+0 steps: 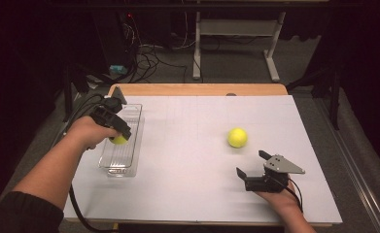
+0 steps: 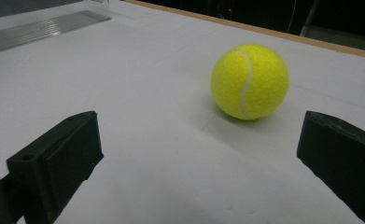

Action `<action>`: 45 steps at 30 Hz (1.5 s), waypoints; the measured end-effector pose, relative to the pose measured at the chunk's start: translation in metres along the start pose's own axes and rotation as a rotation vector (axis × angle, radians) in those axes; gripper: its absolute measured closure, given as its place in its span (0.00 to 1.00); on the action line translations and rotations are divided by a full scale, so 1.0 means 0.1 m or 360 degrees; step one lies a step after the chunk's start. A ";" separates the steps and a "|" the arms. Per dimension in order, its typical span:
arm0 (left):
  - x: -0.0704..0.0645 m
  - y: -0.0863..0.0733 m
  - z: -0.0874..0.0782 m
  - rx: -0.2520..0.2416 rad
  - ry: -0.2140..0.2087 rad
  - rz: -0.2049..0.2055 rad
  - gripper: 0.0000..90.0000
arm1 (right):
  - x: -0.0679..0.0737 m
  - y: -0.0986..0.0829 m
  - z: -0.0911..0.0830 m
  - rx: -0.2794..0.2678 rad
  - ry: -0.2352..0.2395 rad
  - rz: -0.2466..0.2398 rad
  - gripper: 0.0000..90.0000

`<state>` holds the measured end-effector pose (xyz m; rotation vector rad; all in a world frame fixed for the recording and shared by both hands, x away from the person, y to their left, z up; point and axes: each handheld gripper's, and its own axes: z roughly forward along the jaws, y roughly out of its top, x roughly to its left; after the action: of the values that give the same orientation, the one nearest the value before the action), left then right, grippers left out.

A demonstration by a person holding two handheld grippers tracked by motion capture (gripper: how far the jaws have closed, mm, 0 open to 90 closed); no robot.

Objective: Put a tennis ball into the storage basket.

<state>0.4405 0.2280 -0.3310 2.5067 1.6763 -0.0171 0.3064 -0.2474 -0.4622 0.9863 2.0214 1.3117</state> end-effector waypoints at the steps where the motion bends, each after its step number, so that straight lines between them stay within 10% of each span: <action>1: 0.01 0.01 -0.01 0.0011 -0.0004 -0.0001 0.30 | 0.00 0.00 0.00 -0.0002 -0.0001 0.0002 0.00; 31: 0.13 0.27 0.28 0.0008 0.0021 -0.0093 0.29 | 0.01 0.00 0.00 0.0004 -0.0001 0.0003 0.00; 36: 0.08 0.28 0.20 -0.0008 0.0017 -0.0046 0.01 | 0.00 0.00 0.00 0.0002 -0.0008 0.0008 0.00; 45: -0.03 0.24 0.11 -0.0020 0.0001 -0.0012 0.01 | -0.02 0.01 0.00 0.0006 -0.0016 0.0016 0.00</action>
<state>0.4620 0.2152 -0.3392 2.4918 1.6810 -0.0063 0.3080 -0.2480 -0.4609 1.0039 2.0147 1.3058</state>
